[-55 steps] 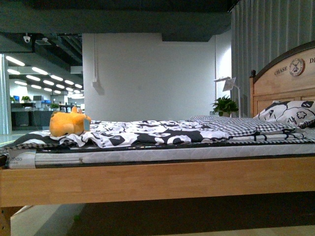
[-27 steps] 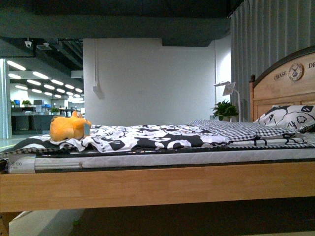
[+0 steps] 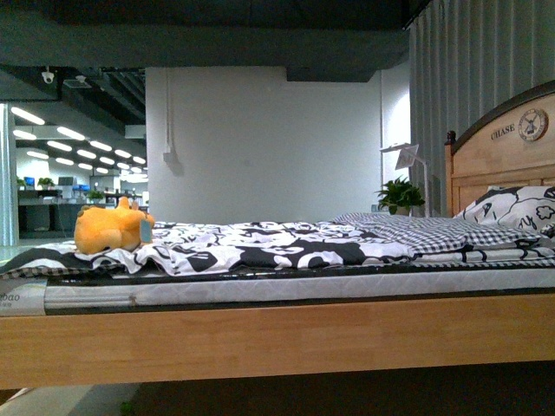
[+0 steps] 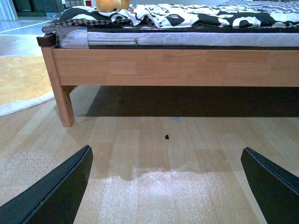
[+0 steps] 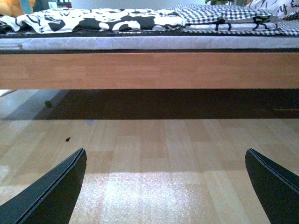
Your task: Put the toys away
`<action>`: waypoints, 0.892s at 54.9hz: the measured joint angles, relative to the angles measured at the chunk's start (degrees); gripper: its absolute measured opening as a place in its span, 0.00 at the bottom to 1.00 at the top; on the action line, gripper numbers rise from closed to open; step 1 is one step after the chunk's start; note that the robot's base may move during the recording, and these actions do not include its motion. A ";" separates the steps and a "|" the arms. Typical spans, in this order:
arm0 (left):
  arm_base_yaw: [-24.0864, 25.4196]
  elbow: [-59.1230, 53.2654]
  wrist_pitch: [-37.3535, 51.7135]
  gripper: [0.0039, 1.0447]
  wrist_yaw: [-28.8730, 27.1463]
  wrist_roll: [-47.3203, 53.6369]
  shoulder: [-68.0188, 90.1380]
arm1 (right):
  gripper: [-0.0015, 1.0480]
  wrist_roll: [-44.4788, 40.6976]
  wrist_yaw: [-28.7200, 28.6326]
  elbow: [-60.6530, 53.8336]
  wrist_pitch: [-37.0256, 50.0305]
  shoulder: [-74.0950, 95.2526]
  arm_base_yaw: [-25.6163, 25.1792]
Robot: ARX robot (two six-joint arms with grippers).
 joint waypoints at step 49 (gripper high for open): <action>0.00 0.00 0.00 0.94 0.00 0.00 0.00 | 0.98 0.00 0.00 0.00 0.00 0.00 0.00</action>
